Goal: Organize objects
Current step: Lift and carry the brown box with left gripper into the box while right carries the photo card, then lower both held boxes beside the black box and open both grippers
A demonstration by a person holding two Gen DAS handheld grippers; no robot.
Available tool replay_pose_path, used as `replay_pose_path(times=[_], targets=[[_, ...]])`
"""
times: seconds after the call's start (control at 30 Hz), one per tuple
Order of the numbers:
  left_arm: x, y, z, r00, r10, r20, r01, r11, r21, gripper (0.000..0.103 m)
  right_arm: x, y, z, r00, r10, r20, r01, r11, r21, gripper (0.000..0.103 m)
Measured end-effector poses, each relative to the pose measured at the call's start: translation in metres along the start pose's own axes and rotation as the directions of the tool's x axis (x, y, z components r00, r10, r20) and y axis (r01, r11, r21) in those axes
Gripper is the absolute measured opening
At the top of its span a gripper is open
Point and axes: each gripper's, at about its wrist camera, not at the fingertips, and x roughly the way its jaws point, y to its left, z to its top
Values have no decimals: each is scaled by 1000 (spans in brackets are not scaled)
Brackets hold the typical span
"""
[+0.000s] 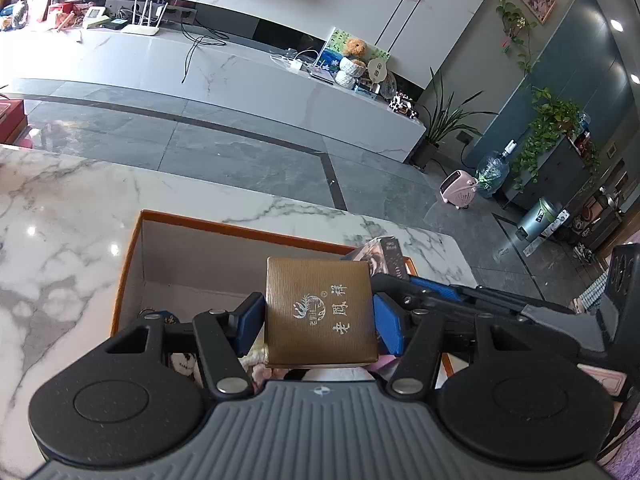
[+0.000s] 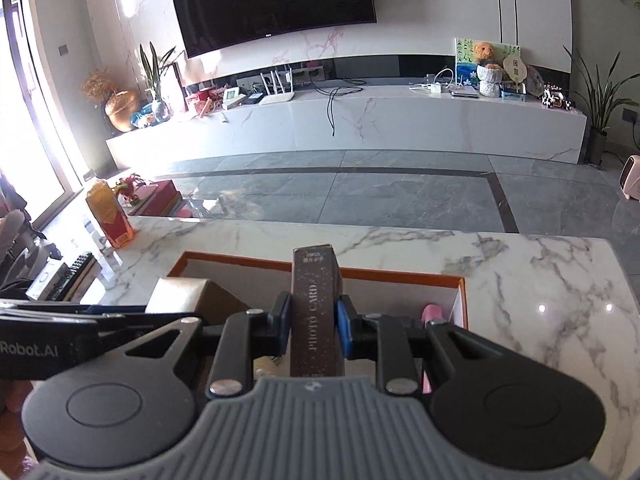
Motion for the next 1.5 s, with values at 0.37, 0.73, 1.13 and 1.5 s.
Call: replay_pose_path(times=[0.37, 0.73, 1.13, 1.5], targets=[[55, 10, -6, 997, 26, -67, -25, 999, 20, 69, 66, -20, -21, 992, -80, -97, 80, 997, -4, 25], [87, 8, -5, 990, 57, -129, -53, 998, 31, 69, 80, -32, -29, 988, -99, -116, 100, 995, 2, 24], [108, 1, -6, 980, 120, -157, -112, 992, 54, 69, 58, -30, -38, 990, -140, -34, 138, 989, -57, 28], [125, 0, -13, 971, 142, -192, -140, 990, 24, 69, 46, -46, -46, 982, -186, -29, 186, 983, -7, 32]])
